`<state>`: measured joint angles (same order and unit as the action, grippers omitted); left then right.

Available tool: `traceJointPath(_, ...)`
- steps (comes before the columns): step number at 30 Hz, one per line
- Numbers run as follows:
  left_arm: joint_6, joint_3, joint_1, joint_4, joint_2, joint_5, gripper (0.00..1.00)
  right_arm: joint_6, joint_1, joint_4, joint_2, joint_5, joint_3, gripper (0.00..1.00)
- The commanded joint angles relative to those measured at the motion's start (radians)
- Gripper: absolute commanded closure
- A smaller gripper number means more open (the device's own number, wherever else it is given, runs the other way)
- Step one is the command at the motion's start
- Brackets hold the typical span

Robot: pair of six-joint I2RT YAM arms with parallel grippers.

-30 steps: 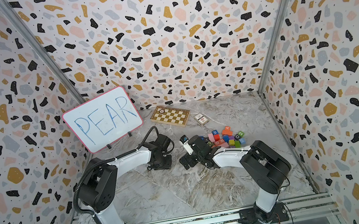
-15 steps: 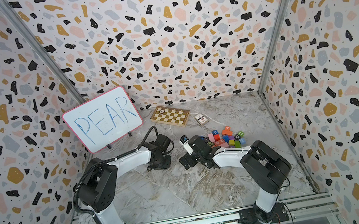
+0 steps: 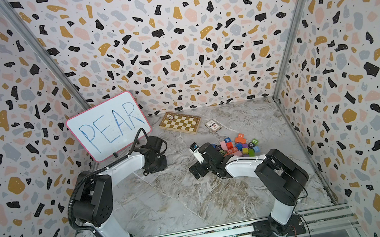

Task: Spell the uppercase word “pear” with letter blocks
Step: Pick up the letter block from the center of the board, then place the letter block at the center of the board.

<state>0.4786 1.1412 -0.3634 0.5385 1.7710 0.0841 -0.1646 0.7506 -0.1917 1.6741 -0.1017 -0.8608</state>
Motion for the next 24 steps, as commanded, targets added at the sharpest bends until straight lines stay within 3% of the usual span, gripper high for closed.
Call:
traceJointPath(1, -0.029, 0.021, 0.073, 0.001, 0.008, -0.082, 0.7, -0.01, 0.006, 0.006, -0.015, -0.009, -0.045, 0.01)
traceJointPath(7, -0.078, 0.154, 0.136, 0.124, 0.098, 0.012, 0.71, -0.014, 0.006, -0.011, -0.007, -0.018, -0.046, 0.0)
traceJointPath(10, -0.095, 0.208, 0.146, 0.144, 0.128, 0.005, 0.71, -0.018, 0.006, -0.02, -0.004, -0.031, -0.043, 0.0)
traceJointPath(16, -0.15, 0.257, 0.163, 0.154, 0.174, 0.038, 0.7, -0.012, 0.003, -0.02, -0.018, -0.029, -0.031, 0.01)
traceJointPath(24, -0.169, 0.255, 0.207, 0.139, 0.21, 0.001, 0.71, -0.017, -0.005, -0.026, -0.024, -0.036, -0.019, 0.0)
